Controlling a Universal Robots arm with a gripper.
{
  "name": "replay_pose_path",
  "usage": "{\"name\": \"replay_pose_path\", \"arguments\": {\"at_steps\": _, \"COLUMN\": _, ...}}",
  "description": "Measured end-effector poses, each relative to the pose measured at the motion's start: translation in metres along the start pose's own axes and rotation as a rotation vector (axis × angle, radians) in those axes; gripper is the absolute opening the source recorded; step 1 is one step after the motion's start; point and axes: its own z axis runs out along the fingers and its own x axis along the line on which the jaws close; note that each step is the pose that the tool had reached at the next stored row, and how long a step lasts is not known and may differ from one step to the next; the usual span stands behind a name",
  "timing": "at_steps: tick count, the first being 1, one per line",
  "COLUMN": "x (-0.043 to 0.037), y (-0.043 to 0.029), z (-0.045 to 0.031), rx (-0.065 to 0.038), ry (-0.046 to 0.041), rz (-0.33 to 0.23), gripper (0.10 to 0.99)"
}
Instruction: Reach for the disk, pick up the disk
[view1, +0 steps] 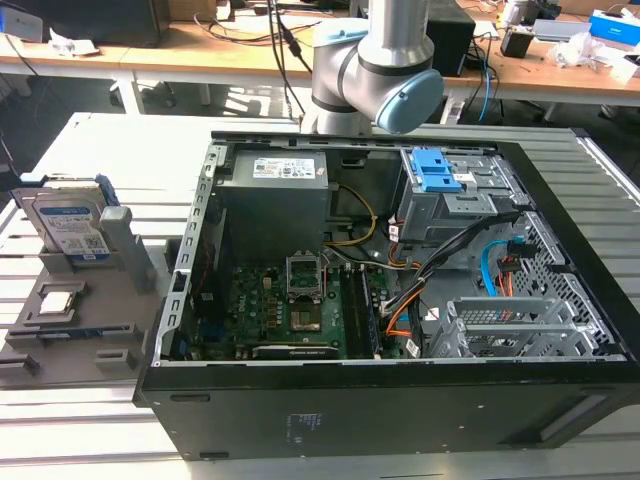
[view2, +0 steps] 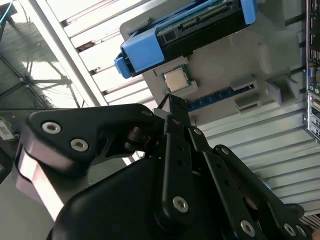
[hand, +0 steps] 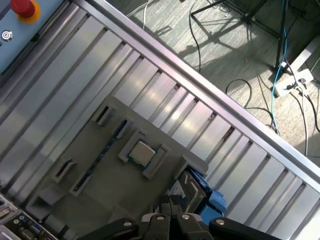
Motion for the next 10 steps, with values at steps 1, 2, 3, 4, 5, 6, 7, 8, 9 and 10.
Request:
{"name": "replay_pose_path", "arguments": {"at_steps": 1, "x": 0.0000, "y": 0.0000, "z": 0.0000, "rx": 0.000, "ry": 0.0008, "rz": -0.019, "gripper": 0.106}}
{"name": "replay_pose_path", "arguments": {"at_steps": 2, "x": 0.0000, "y": 0.0000, "z": 0.0000, "rx": 0.000, "ry": 0.0014, "rz": -0.035, "gripper": 0.106}}
{"name": "replay_pose_path", "arguments": {"at_steps": 3, "x": 0.0000, "y": 0.0000, "z": 0.0000, "rx": 0.000, "ry": 0.0017, "rz": -0.043, "gripper": 0.106}}
{"name": "replay_pose_path", "arguments": {"at_steps": 4, "x": 0.0000, "y": 0.0000, "z": 0.0000, "rx": 0.000, "ry": 0.0017, "rz": -0.045, "gripper": 0.106}}
{"name": "replay_pose_path", "arguments": {"at_steps": 5, "x": 0.0000, "y": 0.0000, "z": 0.0000, "rx": 0.000, "ry": 0.0018, "rz": -0.047, "gripper": 0.106}}
{"name": "replay_pose_path", "arguments": {"at_steps": 6, "x": 0.0000, "y": 0.0000, "z": 0.0000, "rx": 0.000, "ry": 0.0019, "rz": -0.048, "gripper": 0.106}}
{"name": "replay_pose_path", "arguments": {"at_steps": 7, "x": 0.0000, "y": 0.0000, "z": 0.0000, "rx": 0.000, "ry": 0.0019, "rz": -0.049, "gripper": 0.106}}
{"name": "replay_pose_path", "arguments": {"at_steps": 8, "x": 0.0000, "y": 0.0000, "z": 0.0000, "rx": 0.000, "ry": 0.0020, "rz": -0.047, "gripper": 0.106}}
{"name": "replay_pose_path", "arguments": {"at_steps": 9, "x": -0.0001, "y": 0.0000, "z": 0.0002, "rx": 0.000, "ry": 0.0007, "rz": -0.013, "gripper": 0.106}}
{"name": "replay_pose_path", "arguments": {"at_steps": 10, "x": -0.0001, "y": 0.0000, "z": 0.0003, "rx": 0.000, "ry": -0.0002, "rz": 0.010, "gripper": 0.106}}
